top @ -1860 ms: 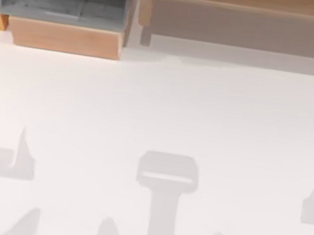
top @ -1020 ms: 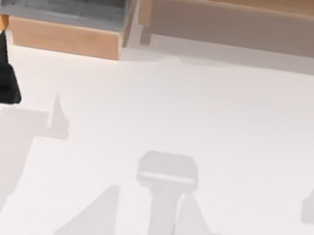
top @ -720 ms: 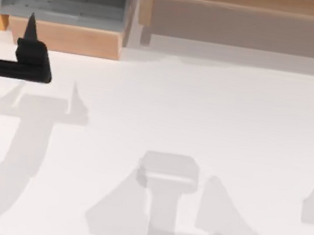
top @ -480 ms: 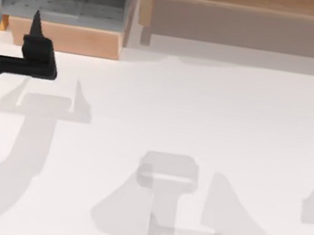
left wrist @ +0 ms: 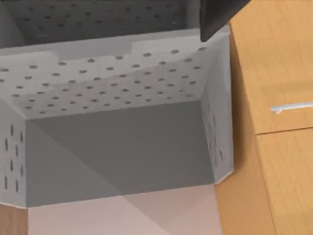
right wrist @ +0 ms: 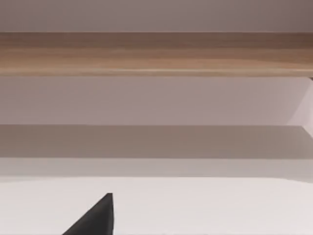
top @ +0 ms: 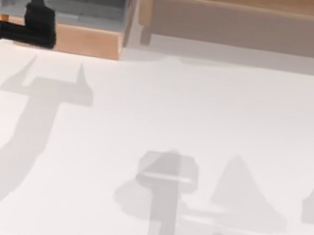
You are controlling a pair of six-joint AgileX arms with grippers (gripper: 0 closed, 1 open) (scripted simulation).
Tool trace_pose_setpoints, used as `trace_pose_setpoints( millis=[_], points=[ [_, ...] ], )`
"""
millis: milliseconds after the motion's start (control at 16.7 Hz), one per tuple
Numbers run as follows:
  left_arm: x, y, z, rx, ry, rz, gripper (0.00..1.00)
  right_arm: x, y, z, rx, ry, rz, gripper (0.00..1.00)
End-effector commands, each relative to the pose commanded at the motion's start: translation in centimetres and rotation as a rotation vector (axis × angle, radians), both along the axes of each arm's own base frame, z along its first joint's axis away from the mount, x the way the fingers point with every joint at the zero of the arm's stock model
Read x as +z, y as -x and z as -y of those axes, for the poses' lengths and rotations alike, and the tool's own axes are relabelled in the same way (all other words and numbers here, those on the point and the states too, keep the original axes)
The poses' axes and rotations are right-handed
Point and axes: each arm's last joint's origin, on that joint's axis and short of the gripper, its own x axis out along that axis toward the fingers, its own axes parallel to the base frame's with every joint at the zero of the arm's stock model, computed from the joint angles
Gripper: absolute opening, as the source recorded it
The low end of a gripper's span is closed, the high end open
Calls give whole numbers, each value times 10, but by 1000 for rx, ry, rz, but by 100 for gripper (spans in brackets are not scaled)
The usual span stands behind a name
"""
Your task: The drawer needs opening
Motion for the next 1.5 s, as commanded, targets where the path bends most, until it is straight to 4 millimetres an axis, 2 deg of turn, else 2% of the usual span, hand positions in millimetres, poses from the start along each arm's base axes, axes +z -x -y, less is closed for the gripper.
trace_pose_setpoints(
  millis=[180, 420, 720, 840, 1020, 1200, 1380, 1500],
  points=[
    [-3, -40, -10, 4, -214, -2, 100, 0, 0, 0, 0, 0, 0, 100],
    [-33, -93, -45, 52, -511, -82, 100, 0, 0, 0, 0, 0, 0, 100],
    [-53, -136, -92, 72, -768, -71, 100, 0, 0, 0, 0, 0, 0, 100],
    [-76, -152, -107, 27, -893, -81, 100, 0, 0, 0, 0, 0, 0, 100],
    [-121, -169, -141, -32, -1112, -114, 100, 0, 0, 0, 0, 0, 0, 100],
    [-150, -177, -189, -24, -1292, -105, 100, 0, 0, 0, 0, 0, 0, 100],
    [-155, -180, -226, 29, -1416, -54, 100, 0, 0, 0, 0, 0, 0, 100],
    [-154, -181, -233, 46, -1443, -37, 100, 0, 0, 0, 0, 0, 0, 100]
  ],
)
